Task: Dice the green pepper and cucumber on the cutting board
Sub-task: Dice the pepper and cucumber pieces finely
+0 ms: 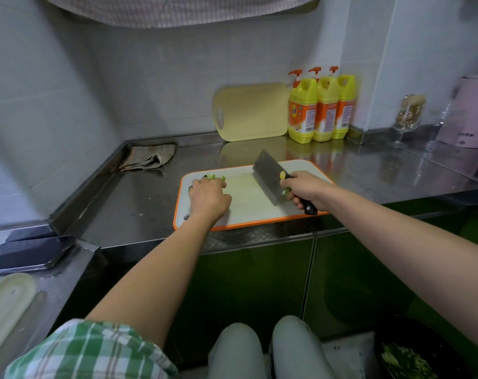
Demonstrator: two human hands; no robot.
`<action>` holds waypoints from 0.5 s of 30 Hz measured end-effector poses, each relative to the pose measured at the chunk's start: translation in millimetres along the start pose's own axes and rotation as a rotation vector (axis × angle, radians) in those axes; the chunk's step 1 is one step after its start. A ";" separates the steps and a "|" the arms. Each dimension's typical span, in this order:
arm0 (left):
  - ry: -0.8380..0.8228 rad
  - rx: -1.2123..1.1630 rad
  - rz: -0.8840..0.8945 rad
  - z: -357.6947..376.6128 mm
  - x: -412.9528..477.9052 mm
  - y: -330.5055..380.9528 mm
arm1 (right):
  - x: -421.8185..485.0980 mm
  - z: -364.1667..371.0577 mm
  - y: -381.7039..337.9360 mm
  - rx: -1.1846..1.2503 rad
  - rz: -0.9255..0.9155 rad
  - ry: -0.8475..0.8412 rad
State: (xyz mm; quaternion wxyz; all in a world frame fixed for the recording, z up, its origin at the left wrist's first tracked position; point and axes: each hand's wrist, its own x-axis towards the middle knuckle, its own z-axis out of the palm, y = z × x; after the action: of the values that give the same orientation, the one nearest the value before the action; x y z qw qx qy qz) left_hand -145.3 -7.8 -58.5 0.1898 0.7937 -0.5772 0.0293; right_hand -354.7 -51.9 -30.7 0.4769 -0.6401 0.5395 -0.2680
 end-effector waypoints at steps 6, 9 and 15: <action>0.029 0.010 -0.166 -7.5 -6.7 -22.7 | 10.6 4.6 4.8 -0.041 0.046 0.119; 0.008 0.008 -0.219 -10.8 -9.9 -32.1 | 7.8 10.6 -2.5 0.006 -0.020 0.097; -0.022 -0.044 -0.208 -6.5 -11.4 -41.7 | -2.9 21.4 -12.0 -0.068 0.038 -0.088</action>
State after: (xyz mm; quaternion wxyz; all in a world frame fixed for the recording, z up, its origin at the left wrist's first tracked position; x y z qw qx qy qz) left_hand -109.3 15.6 -66.7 0.2028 0.8451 -0.4945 -0.0122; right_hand -331.9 -42.8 -28.0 0.4832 -0.6565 0.5390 -0.2120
